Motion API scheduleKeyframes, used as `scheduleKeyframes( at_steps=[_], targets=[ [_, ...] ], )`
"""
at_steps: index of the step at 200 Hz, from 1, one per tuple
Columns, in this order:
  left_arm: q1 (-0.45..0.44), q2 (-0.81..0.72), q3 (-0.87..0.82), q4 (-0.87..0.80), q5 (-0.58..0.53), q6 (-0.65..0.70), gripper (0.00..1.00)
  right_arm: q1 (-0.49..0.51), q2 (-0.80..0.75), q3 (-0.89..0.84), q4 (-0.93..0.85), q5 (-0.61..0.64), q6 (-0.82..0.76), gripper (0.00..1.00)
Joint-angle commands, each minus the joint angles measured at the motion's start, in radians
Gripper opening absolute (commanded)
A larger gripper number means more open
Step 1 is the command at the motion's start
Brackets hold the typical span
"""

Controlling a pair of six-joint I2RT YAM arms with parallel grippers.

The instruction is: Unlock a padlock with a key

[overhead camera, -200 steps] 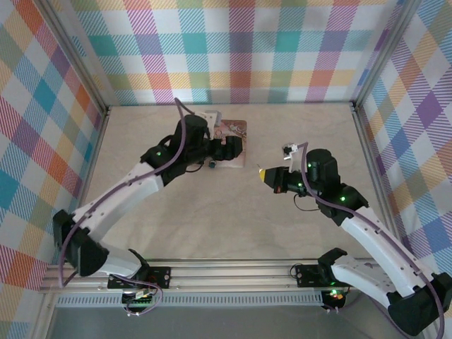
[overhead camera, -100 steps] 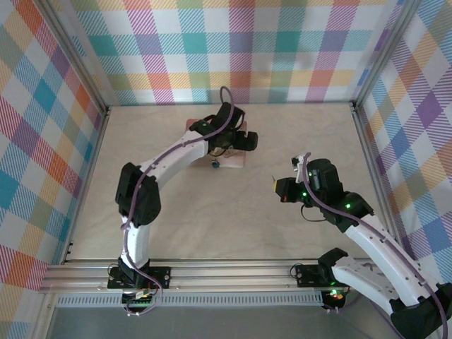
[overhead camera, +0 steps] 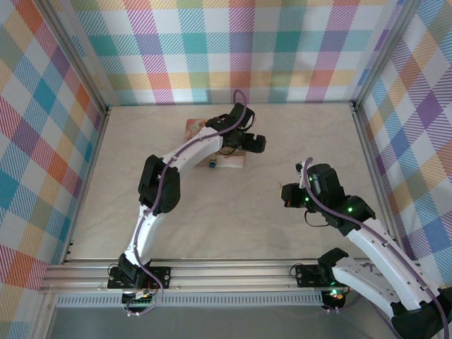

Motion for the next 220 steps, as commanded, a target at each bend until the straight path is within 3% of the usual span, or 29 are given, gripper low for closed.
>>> scheduleKeyframes(
  at_steps=[1, 109, 220],
  targets=[
    [0.006, 0.007, 0.024, -0.031, 0.022, 0.008, 0.97, 0.003, -0.013, -0.002, -0.038, 0.031, 0.0, 0.02],
    [-0.014, -0.061, -0.161, 0.042, 0.051, -0.013, 0.97, -0.084, -0.027, -0.022, -0.059, -0.042, 0.008, 0.03],
    [-0.128, -0.319, -0.498, 0.155, -0.015, -0.054, 0.98, -0.247, -0.064, -0.092, -0.036, -0.15, 0.01, 0.02]
  ],
)
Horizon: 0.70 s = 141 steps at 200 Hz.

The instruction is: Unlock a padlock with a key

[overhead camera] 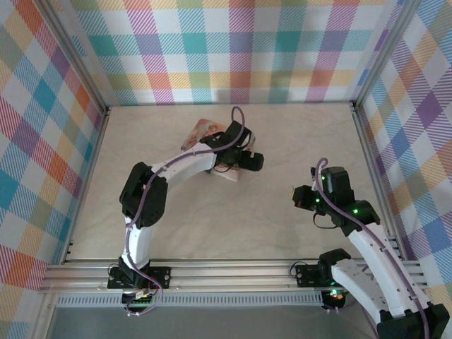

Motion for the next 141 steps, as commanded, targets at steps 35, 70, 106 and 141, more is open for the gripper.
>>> scheduleKeyframes(
  at_steps=[35, 70, 106, 141],
  targets=[
    [-0.094, -0.118, -0.144, 0.015, -0.024, -0.053, 0.98, -0.022, -0.028, -0.013, 0.002, -0.029, -0.003, 0.02],
    [-0.152, -0.155, -0.214, 0.062, -0.023, -0.099, 0.98, -0.025, -0.04, 0.002, -0.014, -0.025, -0.011, 0.02],
    [-0.188, -0.133, -0.207, 0.105, 0.031, -0.128, 0.98, -0.024, -0.043, 0.007, -0.014, -0.03, -0.011, 0.02],
    [-0.188, -0.083, -0.155, 0.12, 0.064, -0.134, 0.97, -0.025, -0.049, -0.008, 0.0, -0.043, -0.001, 0.02]
  ],
)
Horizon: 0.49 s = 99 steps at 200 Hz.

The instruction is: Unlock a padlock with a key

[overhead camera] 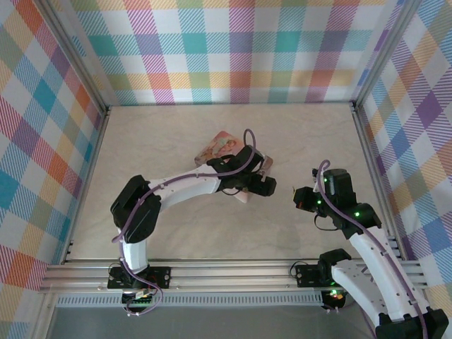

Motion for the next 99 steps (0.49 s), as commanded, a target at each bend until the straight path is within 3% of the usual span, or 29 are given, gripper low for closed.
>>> scheduleKeyframes(
  at_steps=[1, 42, 99],
  targets=[
    [-0.009, 0.044, 0.037, 0.021, 0.057, -0.028, 0.97, -0.008, -0.018, 0.006, 0.001, -0.023, 0.001, 0.02],
    [-0.008, 0.048, 0.075, 0.007, 0.063, -0.012, 0.98, -0.007, -0.025, -0.007, 0.006, -0.022, 0.008, 0.02],
    [0.0, -0.1, 0.044, -0.001, 0.028, 0.016, 0.99, -0.007, -0.019, -0.033, 0.057, -0.053, 0.033, 0.02]
  ],
)
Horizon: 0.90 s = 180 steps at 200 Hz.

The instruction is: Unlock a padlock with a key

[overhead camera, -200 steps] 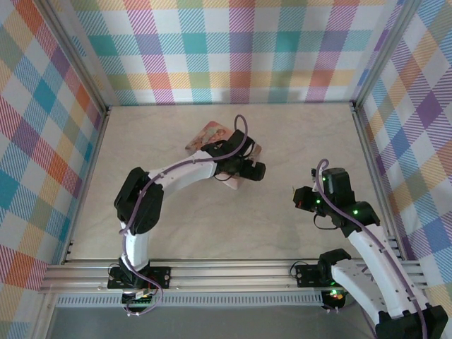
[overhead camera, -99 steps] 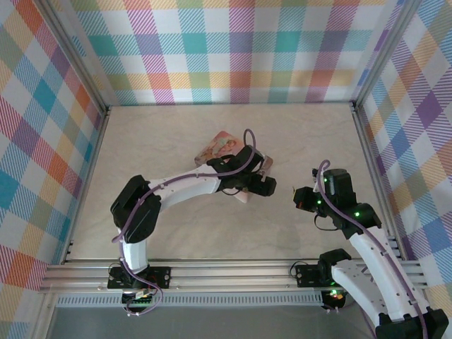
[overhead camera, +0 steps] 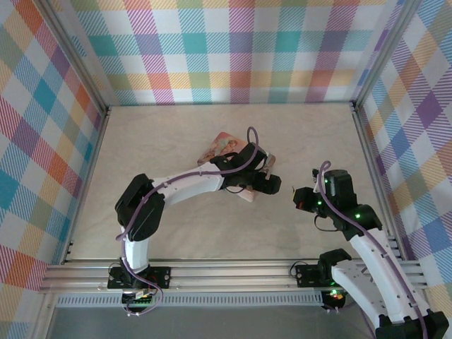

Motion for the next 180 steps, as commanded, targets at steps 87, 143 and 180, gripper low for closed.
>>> scheduleKeyframes(
  at_steps=[87, 143, 180],
  targets=[
    [0.094, -0.428, -0.243, 0.093, 0.003, 0.11, 1.0, -0.007, 0.107, -0.032, 0.165, -0.148, 0.063, 0.02],
    [0.206, -0.604, -0.451, 0.183, 0.046, 0.117, 1.0, 0.003, 0.225, -0.064, 0.376, -0.262, 0.145, 0.02],
    [0.227, -0.685, -0.592, 0.27, 0.034, 0.141, 1.0, 0.028, 0.323, -0.062, 0.537, -0.318, 0.184, 0.01]
  ],
)
